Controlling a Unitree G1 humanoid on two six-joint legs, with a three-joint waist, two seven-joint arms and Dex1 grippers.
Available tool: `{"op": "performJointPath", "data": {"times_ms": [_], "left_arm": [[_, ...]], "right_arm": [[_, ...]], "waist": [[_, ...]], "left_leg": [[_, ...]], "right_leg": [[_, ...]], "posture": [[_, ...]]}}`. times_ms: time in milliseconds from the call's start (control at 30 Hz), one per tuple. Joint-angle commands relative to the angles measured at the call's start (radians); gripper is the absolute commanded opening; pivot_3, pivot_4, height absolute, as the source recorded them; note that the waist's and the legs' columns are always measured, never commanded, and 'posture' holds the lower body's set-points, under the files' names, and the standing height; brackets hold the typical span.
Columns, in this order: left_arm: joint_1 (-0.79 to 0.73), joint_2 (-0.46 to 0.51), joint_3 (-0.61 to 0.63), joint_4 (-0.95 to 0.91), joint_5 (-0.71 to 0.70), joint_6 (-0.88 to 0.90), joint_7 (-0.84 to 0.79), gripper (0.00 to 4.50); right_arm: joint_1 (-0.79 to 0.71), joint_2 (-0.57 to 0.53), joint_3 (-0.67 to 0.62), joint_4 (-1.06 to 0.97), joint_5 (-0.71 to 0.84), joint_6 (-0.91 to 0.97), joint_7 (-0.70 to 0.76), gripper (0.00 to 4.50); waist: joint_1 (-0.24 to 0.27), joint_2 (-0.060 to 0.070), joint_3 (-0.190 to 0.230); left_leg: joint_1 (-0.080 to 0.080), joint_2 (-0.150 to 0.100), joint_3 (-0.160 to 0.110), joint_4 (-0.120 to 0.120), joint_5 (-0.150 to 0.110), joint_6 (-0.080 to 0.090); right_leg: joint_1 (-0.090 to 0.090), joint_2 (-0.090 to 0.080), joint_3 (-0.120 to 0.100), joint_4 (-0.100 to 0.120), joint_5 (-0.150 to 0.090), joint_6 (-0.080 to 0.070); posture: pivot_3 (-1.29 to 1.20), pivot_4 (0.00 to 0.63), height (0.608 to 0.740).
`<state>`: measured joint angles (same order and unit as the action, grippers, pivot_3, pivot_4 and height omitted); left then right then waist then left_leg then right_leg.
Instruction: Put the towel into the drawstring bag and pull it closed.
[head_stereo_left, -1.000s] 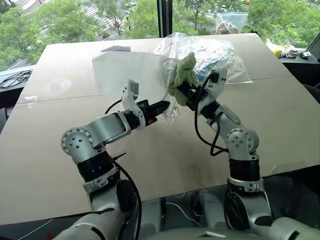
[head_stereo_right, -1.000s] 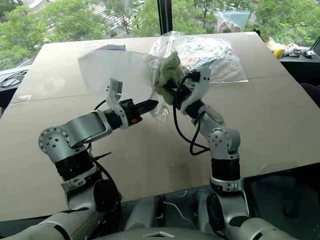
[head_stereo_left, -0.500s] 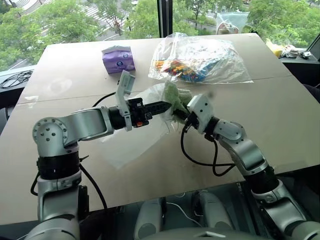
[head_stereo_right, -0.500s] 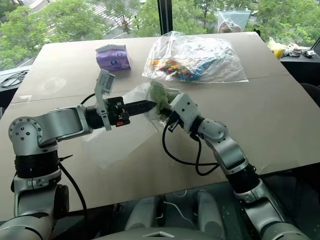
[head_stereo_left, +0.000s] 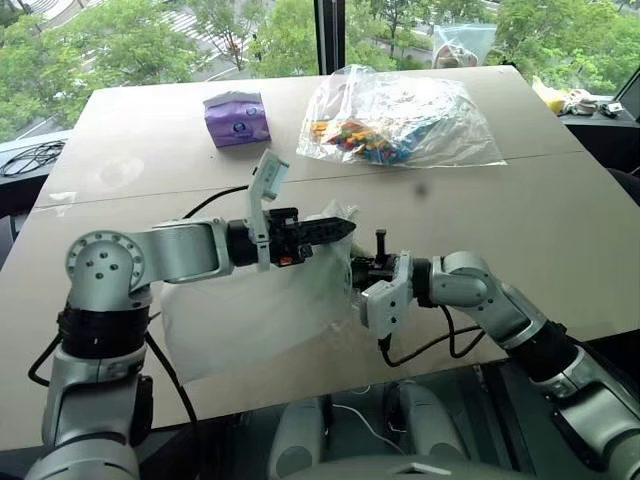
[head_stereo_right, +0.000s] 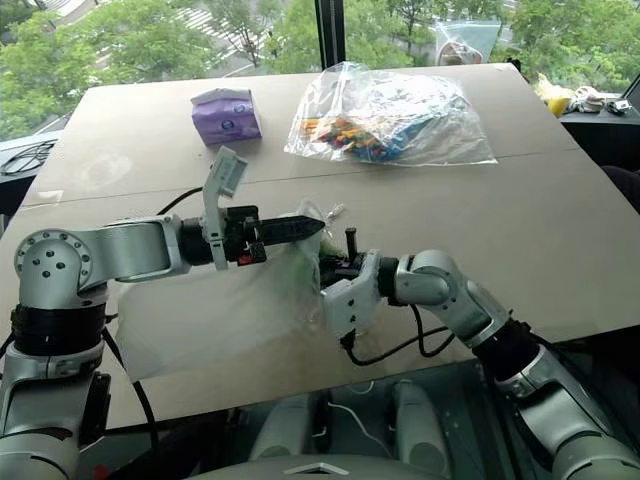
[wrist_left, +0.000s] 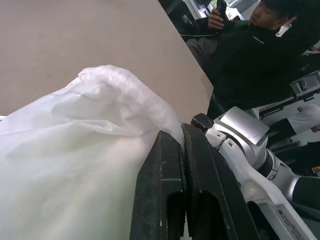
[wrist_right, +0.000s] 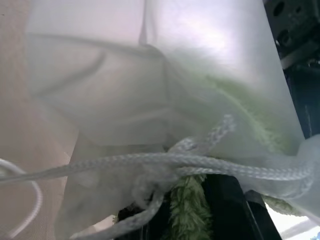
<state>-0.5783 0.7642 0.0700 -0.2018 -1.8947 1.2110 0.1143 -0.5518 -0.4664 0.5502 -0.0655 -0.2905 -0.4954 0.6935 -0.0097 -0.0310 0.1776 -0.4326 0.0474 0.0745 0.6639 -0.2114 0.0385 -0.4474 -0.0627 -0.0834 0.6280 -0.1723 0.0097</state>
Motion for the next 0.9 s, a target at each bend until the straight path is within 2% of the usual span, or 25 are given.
{"op": "performJointPath", "data": {"times_ms": [33,67,167,267,433,500,600,700,767,833,867,900], "left_arm": [[0.002,0.020,0.021,-0.032,0.039,-0.029,-0.067,0.00],[0.004,0.022,0.021,-0.036,0.052,-0.030,-0.081,0.00],[0.013,0.028,0.016,-0.061,0.096,-0.031,-0.130,0.00],[0.021,0.030,0.010,-0.085,0.130,-0.037,-0.180,0.00],[0.023,0.028,-0.001,-0.115,0.173,-0.046,-0.252,0.00],[0.020,0.025,-0.008,-0.119,0.184,-0.048,-0.263,0.00],[0.014,0.021,-0.018,-0.130,0.192,-0.052,-0.283,0.00],[0.006,0.009,-0.030,-0.137,0.199,-0.057,-0.293,0.00],[-0.005,-0.002,-0.041,-0.139,0.211,-0.059,-0.304,0.00],[-0.012,-0.008,-0.047,-0.141,0.221,-0.059,-0.311,0.00],[-0.012,-0.009,-0.048,-0.141,0.223,-0.059,-0.313,0.00],[-0.013,-0.011,-0.048,-0.140,0.227,-0.059,-0.317,0.00]], "right_arm": [[-0.016,0.032,-0.039,-0.037,0.043,-0.053,-0.020,0.10],[-0.008,0.049,-0.057,-0.044,0.088,-0.028,-0.022,0.10],[0.053,0.141,-0.150,-0.112,0.382,0.256,-0.023,0.10],[0.093,0.185,-0.212,-0.195,0.628,0.522,-0.006,0.10],[0.137,0.182,-0.300,-0.350,1.122,0.943,0.003,0.10],[0.141,0.174,-0.330,-0.380,1.255,1.047,0.002,0.10],[0.128,0.169,-0.340,-0.393,1.286,1.116,-0.008,0.10],[0.113,0.103,-0.237,-0.425,1.125,1.090,0.090,0.10],[0.091,0.105,-0.188,-0.378,0.982,1.020,0.079,0.10],[0.063,0.144,-0.210,-0.317,0.925,0.993,0.029,1.15],[0.057,0.158,-0.222,-0.303,0.918,0.993,0.022,1.36],[0.052,0.163,-0.236,-0.292,0.904,0.989,0.018,1.81]], "waist": [[0.000,0.000,0.000],[0.000,0.000,0.000],[0.001,0.000,0.000],[0.003,0.000,0.000],[0.005,0.000,0.000],[0.005,0.001,0.000],[0.004,0.001,0.001],[0.006,0.002,0.001],[0.005,0.002,0.001],[0.005,0.002,0.001],[0.005,0.002,0.001],[0.006,0.002,0.001]], "left_leg": [[0.000,0.000,0.000,0.000,0.000,0.000],[0.000,0.000,0.000,0.000,0.000,0.000],[0.000,0.000,0.000,0.000,0.000,0.000],[-0.001,0.004,-0.001,0.000,0.000,-0.001],[0.000,0.004,0.000,0.000,-0.002,0.004],[0.000,0.004,0.000,0.000,-0.002,0.004],[0.000,0.005,0.000,0.000,-0.003,0.004],[0.000,0.005,0.000,0.000,-0.003,0.004],[0.000,0.005,0.000,0.000,-0.003,0.004],[-0.001,0.004,0.000,0.000,-0.003,0.004],[0.000,0.004,0.000,0.000,-0.003,0.004],[-0.001,0.004,0.000,0.000,-0.002,0.004]], "right_leg": [[0.000,0.000,0.000,0.000,0.000,0.000],[0.000,0.000,0.000,0.000,0.000,0.000],[0.000,0.000,0.000,0.000,0.000,0.000],[0.000,0.000,0.001,0.000,0.000,0.000],[0.000,0.000,0.001,0.000,0.000,0.000],[0.000,0.000,0.000,0.000,0.000,0.000],[0.000,0.000,0.000,0.000,0.000,0.000],[0.000,0.001,-0.001,0.000,0.000,0.000],[0.000,0.001,0.000,0.000,0.000,0.000],[0.000,0.001,-0.001,0.000,0.000,0.000],[0.000,0.001,-0.001,0.000,0.000,0.000],[0.000,0.002,-0.001,0.000,0.000,0.000]], "posture": [[0.00,0.150,0.740],[0.00,0.150,0.740],[0.00,0.150,0.740],[0.00,0.150,0.740],[0.00,0.150,0.740],[0.00,0.150,0.740],[0.00,0.150,0.740],[0.00,0.150,0.740],[0.00,0.150,0.740],[0.00,0.150,0.740],[0.00,0.150,0.740],[0.00,0.150,0.740]]}}
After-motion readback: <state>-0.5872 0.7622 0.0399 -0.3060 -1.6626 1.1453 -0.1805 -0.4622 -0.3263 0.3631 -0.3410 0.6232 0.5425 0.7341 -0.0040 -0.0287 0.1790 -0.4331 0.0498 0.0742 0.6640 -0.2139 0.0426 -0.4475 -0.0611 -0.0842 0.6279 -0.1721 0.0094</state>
